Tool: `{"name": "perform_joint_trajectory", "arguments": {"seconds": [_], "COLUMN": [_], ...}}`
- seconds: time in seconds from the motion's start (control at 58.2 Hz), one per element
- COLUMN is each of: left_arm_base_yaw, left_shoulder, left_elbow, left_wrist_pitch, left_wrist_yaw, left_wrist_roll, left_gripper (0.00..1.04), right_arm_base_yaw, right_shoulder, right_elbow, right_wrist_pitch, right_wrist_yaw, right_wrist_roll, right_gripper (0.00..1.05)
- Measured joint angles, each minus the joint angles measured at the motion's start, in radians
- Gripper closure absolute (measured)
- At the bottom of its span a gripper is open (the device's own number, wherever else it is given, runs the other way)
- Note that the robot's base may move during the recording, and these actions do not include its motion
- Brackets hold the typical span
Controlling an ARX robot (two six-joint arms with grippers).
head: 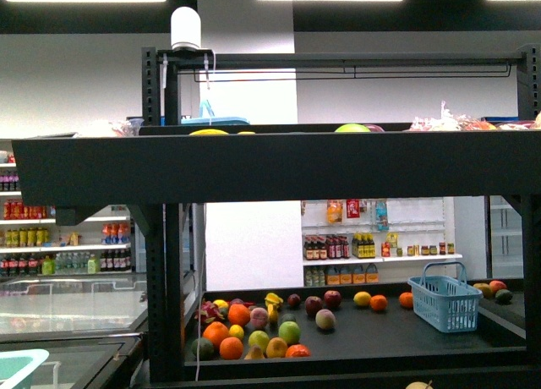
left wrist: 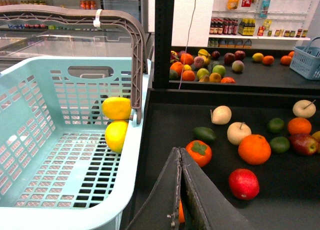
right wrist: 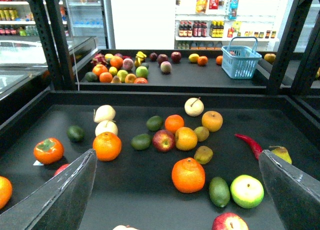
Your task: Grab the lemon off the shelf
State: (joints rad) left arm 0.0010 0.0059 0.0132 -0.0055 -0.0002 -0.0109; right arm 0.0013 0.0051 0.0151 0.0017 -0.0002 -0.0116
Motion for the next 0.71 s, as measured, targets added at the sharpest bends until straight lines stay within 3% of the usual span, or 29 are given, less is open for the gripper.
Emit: {"name": "perform_joint_trajectory", "arguments": {"seconds": [0.12, 0.585, 0.636, 0.705], "left_arm_base_yaw": [0.0, 0.0, 0.0, 0.0], "left_shoulder": [-0.001, -0.001, -0.001, -0.001], "left_elbow": [0.0, 0.0, 0.0, 0.0], "left_wrist_pitch": [0.0, 0.0, 0.0, 0.0], "left_wrist_yaw": [0.0, 0.0, 0.0, 0.0], "left_wrist_roll": [-0.001, 0.0, 0.001, 0.002], "left_gripper": [1.01, 0.13, 0.07, 0.09], "right_arm_base_yaw": [0.0, 0.0, 0.0, 0.0], "right_shoulder": [0.0, 0.0, 0.0, 0.0], "right_elbow": [0.0, 0.0, 0.0, 0.0], "right_wrist_pitch": [0.0, 0.0, 0.0, 0.0], "right_wrist_yaw": [0.0, 0.0, 0.0, 0.0], "right_wrist_roll": [0.0, 0.0, 0.0, 0.0], "right_gripper": [0.07, 0.07, 0.07, 0.07]}}
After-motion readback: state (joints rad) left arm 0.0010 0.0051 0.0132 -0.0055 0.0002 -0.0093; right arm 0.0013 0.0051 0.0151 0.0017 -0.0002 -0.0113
